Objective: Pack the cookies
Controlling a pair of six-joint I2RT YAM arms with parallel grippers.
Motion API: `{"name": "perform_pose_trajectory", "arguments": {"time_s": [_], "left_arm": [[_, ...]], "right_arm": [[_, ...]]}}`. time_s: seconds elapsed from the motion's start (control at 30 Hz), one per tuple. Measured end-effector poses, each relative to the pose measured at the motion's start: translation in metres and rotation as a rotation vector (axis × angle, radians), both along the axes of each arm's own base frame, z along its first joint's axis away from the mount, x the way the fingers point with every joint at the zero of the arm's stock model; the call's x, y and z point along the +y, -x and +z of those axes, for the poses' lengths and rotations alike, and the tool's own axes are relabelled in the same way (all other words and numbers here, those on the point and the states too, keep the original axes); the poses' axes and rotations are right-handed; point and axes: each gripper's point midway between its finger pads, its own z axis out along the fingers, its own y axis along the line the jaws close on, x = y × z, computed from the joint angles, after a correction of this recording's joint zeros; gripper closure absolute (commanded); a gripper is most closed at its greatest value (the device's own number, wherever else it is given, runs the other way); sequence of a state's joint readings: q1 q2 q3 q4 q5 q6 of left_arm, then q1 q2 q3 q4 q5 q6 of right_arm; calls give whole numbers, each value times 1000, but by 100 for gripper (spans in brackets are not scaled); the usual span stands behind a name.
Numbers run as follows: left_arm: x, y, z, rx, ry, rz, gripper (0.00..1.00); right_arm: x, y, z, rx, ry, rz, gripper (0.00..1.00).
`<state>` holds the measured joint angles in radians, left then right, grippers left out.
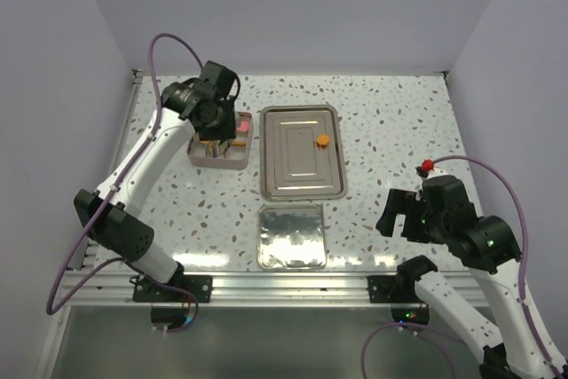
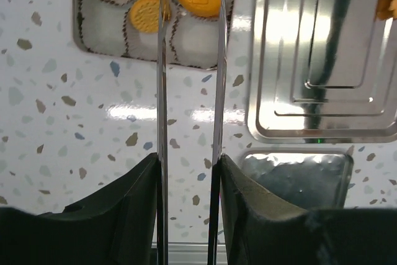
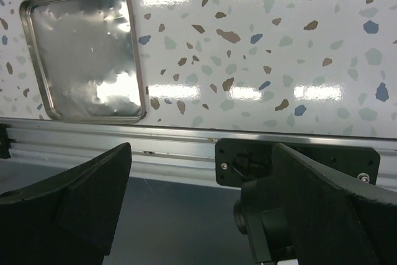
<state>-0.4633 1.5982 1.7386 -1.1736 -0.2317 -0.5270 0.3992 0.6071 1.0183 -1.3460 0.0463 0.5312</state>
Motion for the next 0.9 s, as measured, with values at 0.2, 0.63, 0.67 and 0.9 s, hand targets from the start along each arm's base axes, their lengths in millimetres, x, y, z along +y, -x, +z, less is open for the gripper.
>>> {"name": "perform_pose_trajectory", "arguments": {"time_s": [0.2, 0.63, 0.67, 0.9], "left_arm": [[49, 36, -34, 82, -61, 76, 55], [109, 35, -43, 82, -113, 183, 55], [110, 34, -43, 79, -113, 184, 55], [108, 20, -59, 111, -126, 181, 55]], "right_arm": [[5, 5, -5, 20, -34, 7, 1], [8, 15, -11, 11, -80, 1, 1], [8, 15, -11, 11, -80, 1, 1], [8, 15, -12, 18, -76, 0, 1]]}}
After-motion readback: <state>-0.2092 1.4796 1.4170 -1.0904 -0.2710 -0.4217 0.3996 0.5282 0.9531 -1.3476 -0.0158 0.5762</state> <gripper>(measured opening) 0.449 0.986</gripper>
